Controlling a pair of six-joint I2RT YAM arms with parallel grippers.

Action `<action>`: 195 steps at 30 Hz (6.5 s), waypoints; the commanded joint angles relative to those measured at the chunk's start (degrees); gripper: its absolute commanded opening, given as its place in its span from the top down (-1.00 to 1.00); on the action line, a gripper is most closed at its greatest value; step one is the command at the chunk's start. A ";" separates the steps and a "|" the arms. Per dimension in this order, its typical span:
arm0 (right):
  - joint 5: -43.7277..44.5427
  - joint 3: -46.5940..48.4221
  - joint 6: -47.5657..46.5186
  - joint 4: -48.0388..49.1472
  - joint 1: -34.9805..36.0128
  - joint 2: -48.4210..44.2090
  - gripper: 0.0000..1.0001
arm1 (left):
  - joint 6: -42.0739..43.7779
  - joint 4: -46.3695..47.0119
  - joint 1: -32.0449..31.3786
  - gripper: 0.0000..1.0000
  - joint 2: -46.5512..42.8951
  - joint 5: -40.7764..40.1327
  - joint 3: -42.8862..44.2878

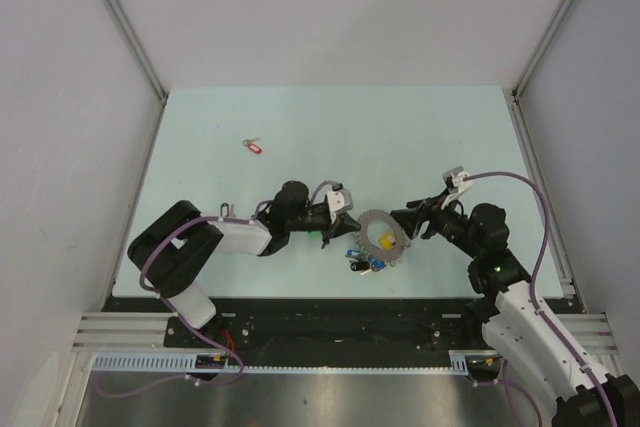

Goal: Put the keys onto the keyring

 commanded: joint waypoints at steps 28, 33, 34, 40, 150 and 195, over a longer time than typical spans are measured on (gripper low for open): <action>-15.13 -5.66 -7.74 31.20 7.12 17.92 0.21 | -29.18 57.73 0.18 0.99 1.52 -1.24 -10.06; -16.02 -5.04 -8.45 32.43 7.56 20.65 0.21 | -30.06 58.61 0.18 0.99 1.26 -0.54 -9.97; -16.28 -4.70 -8.54 32.70 7.56 21.61 0.21 | -30.15 58.61 0.18 0.99 1.26 -0.36 -9.88; -16.63 -3.99 -9.24 34.45 7.83 24.95 0.22 | -30.85 59.22 0.18 0.99 1.35 0.43 -9.70; -10.47 24.84 -32.62 -14.94 17.67 18.02 1.00 | 4.68 -16.82 3.42 -0.09 -25.37 13.61 3.75; -19.27 24.75 -34.38 -16.26 18.20 17.40 1.00 | 7.56 -27.17 3.08 0.63 -17.55 26.36 11.57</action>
